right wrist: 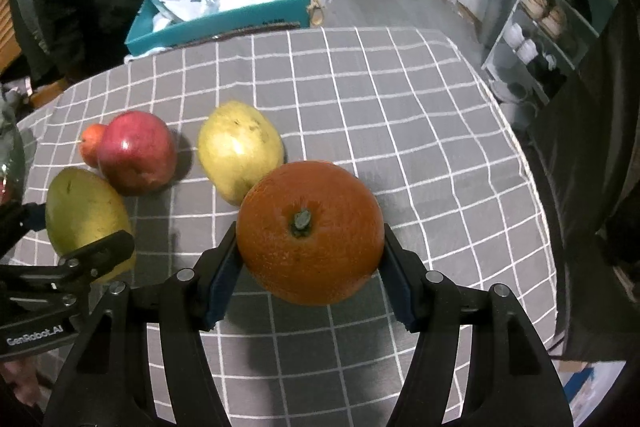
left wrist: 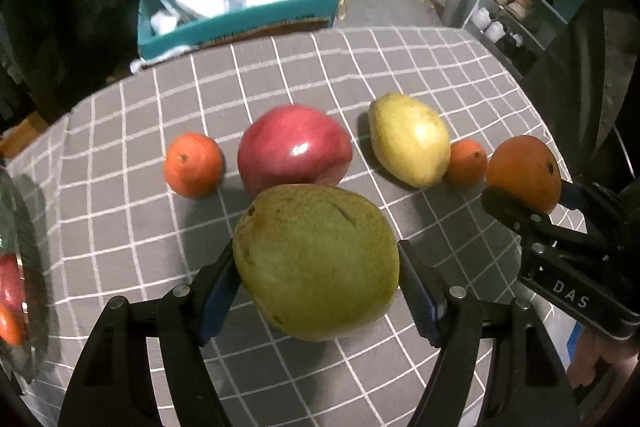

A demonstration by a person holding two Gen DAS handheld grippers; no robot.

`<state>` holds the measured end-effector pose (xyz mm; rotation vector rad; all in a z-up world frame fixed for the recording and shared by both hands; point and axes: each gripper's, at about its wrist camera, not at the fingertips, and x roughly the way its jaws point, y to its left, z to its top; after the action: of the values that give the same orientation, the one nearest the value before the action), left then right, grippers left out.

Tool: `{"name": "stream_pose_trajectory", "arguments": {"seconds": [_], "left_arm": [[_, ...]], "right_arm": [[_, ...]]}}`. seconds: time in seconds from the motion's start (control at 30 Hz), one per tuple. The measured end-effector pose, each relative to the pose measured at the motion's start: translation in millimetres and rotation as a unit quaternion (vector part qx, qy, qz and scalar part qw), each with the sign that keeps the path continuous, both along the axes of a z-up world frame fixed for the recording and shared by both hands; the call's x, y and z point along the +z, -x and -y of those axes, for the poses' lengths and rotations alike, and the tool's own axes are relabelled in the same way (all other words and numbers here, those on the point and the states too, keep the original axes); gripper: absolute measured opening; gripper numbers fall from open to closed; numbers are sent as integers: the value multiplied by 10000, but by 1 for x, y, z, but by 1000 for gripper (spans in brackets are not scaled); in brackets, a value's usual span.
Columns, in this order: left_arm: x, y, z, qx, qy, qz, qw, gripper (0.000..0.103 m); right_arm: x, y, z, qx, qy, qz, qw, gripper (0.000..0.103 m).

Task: Organize fruits
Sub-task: 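Lift the pear and orange and carry them toward the green bowl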

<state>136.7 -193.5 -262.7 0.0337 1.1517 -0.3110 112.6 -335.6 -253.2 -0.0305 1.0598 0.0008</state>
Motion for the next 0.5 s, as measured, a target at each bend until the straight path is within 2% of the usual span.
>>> {"name": "stream_pose_trajectory", "arguments": {"seconds": [0.5], "left_arm": [[58,22,-28,99,-95,752,9971,76]], "right_arm": [[56,7,-30,365,-41,547,9978,64]]}}
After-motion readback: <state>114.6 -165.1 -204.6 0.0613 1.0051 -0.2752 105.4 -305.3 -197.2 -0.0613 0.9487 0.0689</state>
